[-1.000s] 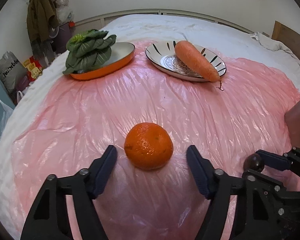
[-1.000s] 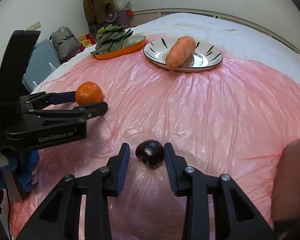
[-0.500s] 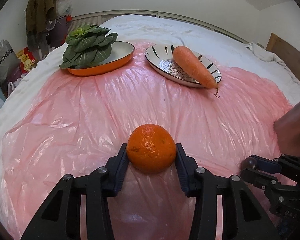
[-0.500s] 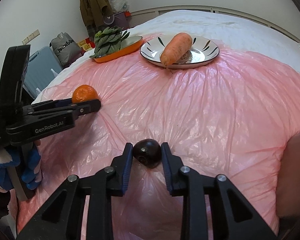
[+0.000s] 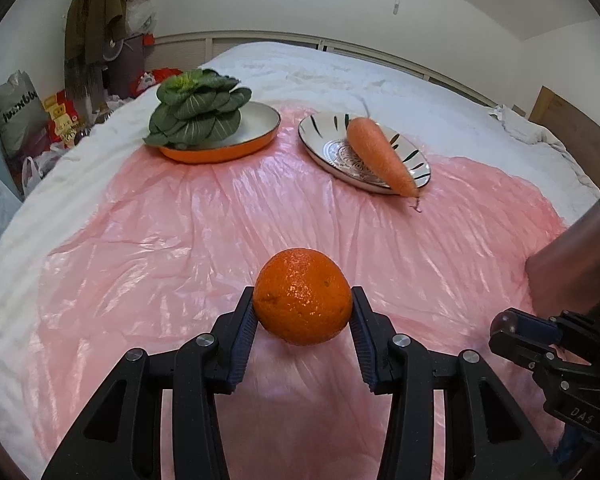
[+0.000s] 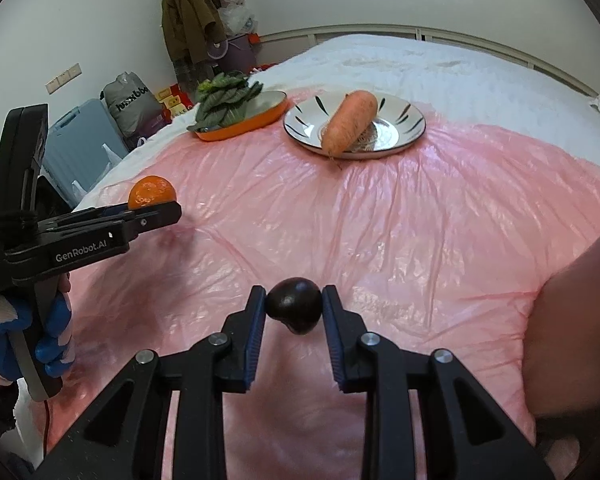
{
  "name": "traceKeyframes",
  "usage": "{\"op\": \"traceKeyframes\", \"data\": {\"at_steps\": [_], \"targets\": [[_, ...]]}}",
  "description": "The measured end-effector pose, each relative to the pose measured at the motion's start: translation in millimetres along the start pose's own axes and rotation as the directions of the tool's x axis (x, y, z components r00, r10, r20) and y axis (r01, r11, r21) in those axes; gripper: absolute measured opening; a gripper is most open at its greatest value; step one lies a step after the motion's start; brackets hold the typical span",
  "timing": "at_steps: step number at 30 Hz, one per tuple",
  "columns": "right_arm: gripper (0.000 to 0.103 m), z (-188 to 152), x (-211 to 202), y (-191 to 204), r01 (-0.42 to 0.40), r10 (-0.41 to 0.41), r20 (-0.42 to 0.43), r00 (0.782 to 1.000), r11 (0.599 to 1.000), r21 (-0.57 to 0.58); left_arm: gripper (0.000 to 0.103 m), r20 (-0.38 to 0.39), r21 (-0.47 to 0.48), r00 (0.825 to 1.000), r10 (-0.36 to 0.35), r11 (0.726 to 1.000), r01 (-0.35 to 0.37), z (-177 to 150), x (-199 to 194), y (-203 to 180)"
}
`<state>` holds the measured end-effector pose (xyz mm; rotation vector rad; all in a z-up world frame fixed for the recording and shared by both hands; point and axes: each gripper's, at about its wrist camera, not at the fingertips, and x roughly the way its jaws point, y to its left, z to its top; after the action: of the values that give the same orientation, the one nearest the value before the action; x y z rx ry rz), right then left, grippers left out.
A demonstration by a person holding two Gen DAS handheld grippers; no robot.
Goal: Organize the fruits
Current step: 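Carry the orange and plum past the kettle into the green tray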
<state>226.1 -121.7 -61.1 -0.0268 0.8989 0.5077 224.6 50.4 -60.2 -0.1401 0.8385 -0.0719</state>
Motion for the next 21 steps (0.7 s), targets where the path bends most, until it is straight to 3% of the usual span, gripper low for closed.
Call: {"op": "traceKeyframes", "data": {"at_steps": [10, 21], "targets": [[0.047, -30, -57, 24, -0.008, 0.01, 0.036, 0.999, 0.999, -0.048, 0.039, 0.041, 0.045, 0.998, 0.046, 0.998, -0.047, -27, -53, -38], [0.047, -77, -121, 22, 0.034, -0.031, 0.063, 0.998, 0.998, -0.05, 0.039, 0.037, 0.091, 0.998, 0.053, 0.994, -0.056, -59, -96, -89]]}}
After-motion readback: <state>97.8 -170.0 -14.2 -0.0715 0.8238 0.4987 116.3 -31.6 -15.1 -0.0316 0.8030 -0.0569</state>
